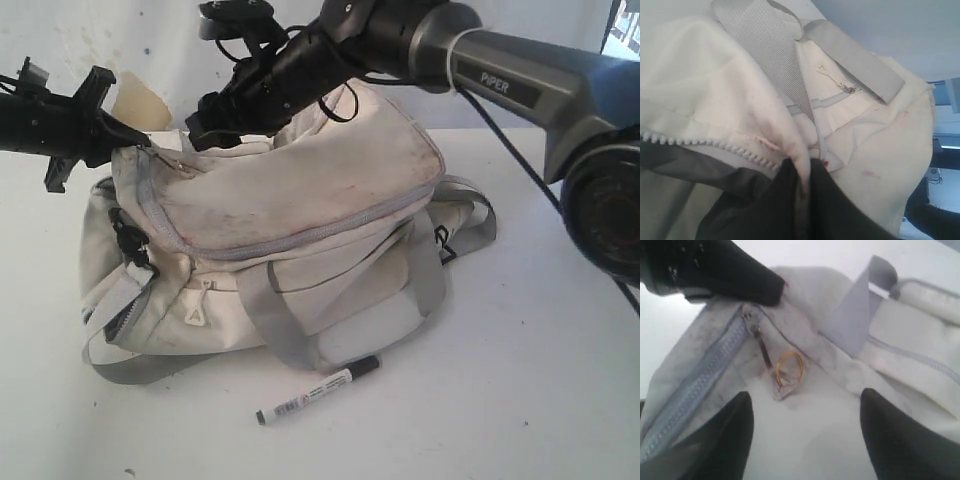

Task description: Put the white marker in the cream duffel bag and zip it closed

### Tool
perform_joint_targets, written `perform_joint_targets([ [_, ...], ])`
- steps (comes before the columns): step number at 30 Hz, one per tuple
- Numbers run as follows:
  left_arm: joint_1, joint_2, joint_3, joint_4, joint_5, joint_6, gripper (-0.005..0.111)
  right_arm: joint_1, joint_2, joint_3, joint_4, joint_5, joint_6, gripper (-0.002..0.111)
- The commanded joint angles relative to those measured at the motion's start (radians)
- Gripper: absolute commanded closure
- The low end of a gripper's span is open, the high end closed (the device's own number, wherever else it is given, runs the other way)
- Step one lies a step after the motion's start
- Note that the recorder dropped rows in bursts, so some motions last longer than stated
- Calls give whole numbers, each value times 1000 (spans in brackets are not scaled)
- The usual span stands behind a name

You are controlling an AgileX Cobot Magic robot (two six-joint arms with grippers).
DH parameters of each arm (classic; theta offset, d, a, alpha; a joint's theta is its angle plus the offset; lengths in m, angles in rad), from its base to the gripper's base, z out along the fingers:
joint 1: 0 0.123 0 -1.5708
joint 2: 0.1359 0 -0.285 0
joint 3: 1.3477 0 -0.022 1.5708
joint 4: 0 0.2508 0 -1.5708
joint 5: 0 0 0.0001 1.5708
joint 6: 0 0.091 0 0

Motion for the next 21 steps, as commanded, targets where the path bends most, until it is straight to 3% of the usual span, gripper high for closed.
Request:
perform_joint_targets([
  [1, 0, -3, -6, -27, 35, 5, 107, 43, 60, -25, 108, -87, -214, 50],
  [6, 0, -3, -6, -27, 29, 5, 107, 94, 120, -25, 106, -189, -419, 50],
  [11, 0, -3, -6, -27, 31, 5, 107, 93, 153, -25, 104, -297, -434, 51],
  [17, 16, -3, -6, -27, 31, 5, 107, 93, 166, -25, 101, -235, -432, 73],
  [21, 21, -3, -6, -27, 31, 5, 107, 93, 166, -25, 101, -192, -400, 93],
])
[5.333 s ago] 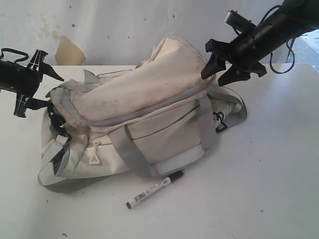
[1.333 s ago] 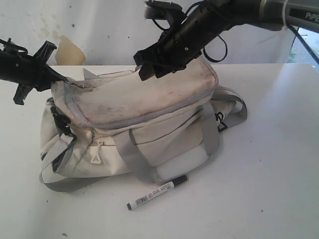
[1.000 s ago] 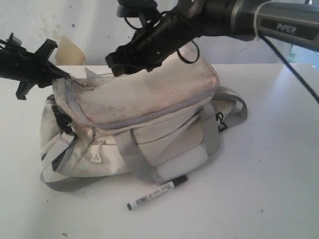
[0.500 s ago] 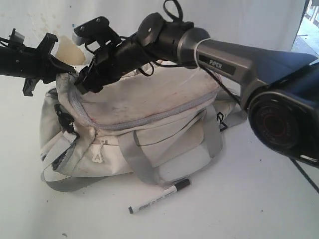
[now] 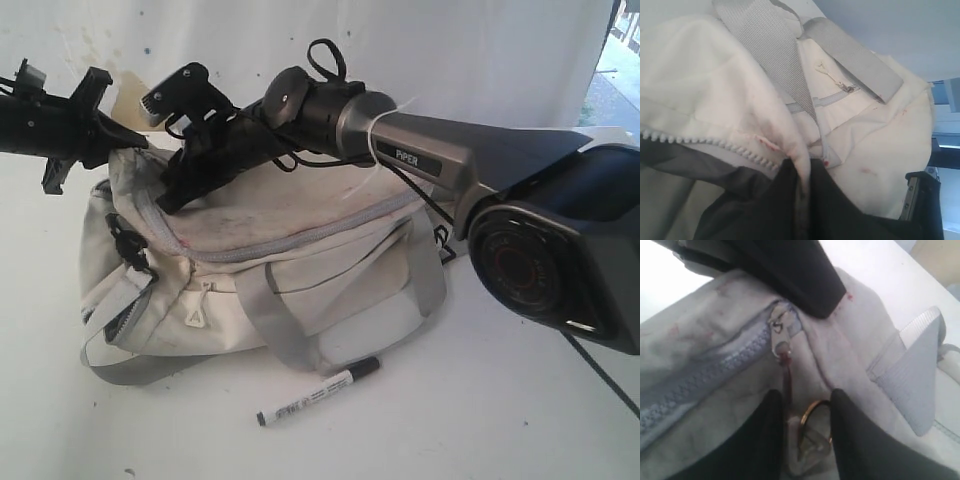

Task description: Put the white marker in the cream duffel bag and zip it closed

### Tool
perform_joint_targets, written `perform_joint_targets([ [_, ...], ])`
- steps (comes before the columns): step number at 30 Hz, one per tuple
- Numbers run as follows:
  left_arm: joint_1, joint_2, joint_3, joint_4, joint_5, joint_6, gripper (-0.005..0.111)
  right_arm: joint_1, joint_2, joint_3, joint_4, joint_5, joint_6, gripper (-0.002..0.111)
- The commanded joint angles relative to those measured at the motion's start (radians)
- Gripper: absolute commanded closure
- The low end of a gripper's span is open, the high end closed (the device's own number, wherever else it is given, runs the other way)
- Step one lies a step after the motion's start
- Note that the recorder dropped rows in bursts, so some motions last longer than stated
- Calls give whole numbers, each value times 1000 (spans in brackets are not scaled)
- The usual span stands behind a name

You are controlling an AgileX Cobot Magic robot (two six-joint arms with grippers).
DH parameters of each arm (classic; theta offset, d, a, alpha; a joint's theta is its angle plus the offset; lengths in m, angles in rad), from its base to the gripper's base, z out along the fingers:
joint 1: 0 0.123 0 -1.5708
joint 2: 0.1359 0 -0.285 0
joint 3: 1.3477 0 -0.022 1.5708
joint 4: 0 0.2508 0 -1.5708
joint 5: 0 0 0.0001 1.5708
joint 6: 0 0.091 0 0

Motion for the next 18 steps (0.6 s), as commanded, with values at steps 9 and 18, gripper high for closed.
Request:
perform_joint_targets([
  [9, 8, -7, -6, 16, -21, 4, 107, -2, -53, -4, -84, 211, 147, 108],
  [18, 16, -7, -6, 21, -33, 2, 107, -2, -124, -4, -122, 368, 392, 108],
])
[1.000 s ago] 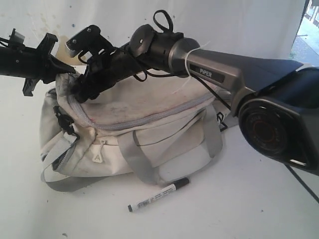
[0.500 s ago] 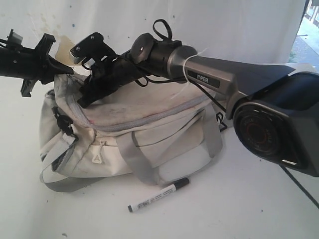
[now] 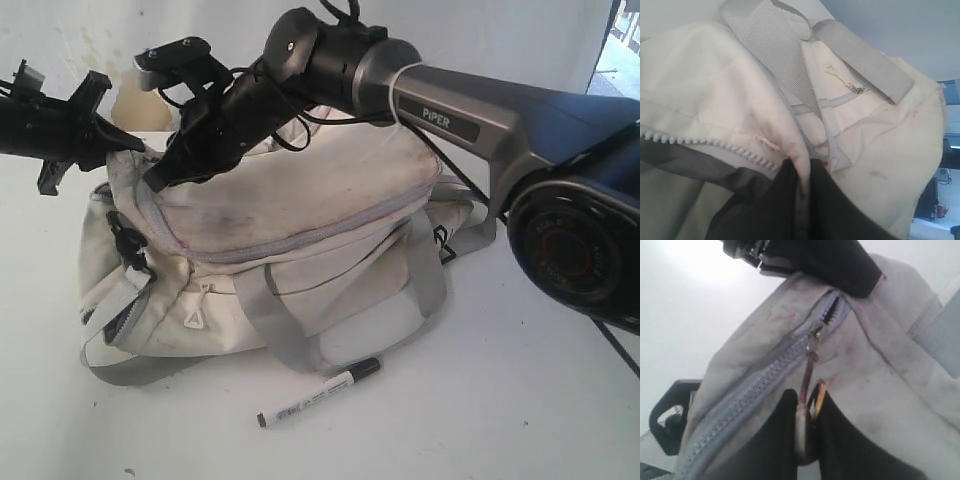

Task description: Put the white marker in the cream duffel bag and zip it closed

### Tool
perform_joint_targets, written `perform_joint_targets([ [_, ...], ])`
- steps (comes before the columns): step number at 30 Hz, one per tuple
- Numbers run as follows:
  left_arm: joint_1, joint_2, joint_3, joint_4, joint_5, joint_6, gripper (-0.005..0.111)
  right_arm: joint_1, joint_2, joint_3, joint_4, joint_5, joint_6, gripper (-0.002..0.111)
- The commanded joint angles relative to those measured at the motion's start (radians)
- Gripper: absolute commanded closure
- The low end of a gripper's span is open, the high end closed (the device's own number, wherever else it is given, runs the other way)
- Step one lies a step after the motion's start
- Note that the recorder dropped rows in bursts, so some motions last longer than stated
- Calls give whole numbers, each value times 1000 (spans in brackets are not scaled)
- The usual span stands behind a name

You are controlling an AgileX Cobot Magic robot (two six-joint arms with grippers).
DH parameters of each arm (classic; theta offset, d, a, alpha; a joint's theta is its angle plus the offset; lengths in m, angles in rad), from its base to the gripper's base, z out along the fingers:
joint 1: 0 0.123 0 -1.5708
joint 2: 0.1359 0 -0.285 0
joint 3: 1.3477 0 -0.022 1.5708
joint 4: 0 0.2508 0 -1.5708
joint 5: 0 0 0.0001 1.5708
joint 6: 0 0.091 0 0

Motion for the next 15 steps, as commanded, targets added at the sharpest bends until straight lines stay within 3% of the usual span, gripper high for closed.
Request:
perform_joint_targets([
  [1, 11, -7, -6, -5, -21, 2, 107, -2, -17, -2, -11, 136, 90, 108],
  [10, 13, -7, -6, 59, -48, 2, 107, -2, -83, -2, -33, 424, 189, 108],
  [15, 25, -7, -6, 90, -43, -39, 107, -2, -98, 0, -199, 432, 396, 108],
])
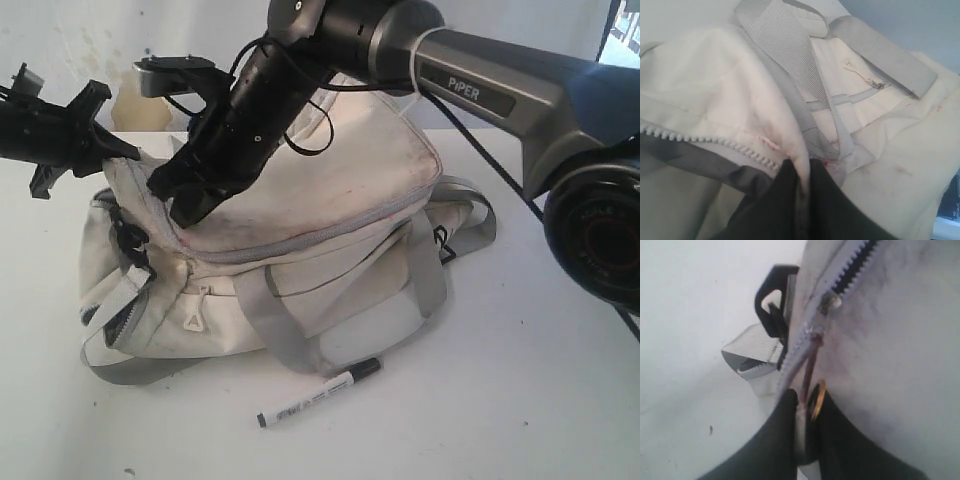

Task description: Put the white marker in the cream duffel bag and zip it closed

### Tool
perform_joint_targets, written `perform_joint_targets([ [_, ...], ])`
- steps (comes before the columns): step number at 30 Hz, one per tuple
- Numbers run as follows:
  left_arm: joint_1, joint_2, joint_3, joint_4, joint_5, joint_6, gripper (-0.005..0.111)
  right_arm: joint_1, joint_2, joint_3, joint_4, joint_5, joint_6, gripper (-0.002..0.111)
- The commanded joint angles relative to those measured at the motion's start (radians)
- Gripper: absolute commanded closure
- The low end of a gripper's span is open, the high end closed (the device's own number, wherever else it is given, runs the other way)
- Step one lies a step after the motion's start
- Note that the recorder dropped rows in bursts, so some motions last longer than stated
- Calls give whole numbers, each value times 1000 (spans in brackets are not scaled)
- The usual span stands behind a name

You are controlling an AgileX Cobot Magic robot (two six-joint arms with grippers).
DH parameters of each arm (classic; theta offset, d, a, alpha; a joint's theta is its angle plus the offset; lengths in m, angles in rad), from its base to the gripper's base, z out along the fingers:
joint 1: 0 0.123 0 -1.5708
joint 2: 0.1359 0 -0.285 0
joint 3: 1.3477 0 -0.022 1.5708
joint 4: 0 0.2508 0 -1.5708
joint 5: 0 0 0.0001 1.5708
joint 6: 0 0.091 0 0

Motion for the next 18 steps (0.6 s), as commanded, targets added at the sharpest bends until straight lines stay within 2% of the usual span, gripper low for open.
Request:
perform_joint_targets([
  [1, 24, -7, -6, 19, -17, -48, 107, -2, -24, 0, -168, 35, 214, 108],
  [11, 27, -7, -6, 17, -46, -79, 107, 10, -70, 35, -187, 35, 329, 108],
  [18, 27, -7, -6, 17, -22, -80, 107, 100, -133, 144, -187, 35, 299, 108],
])
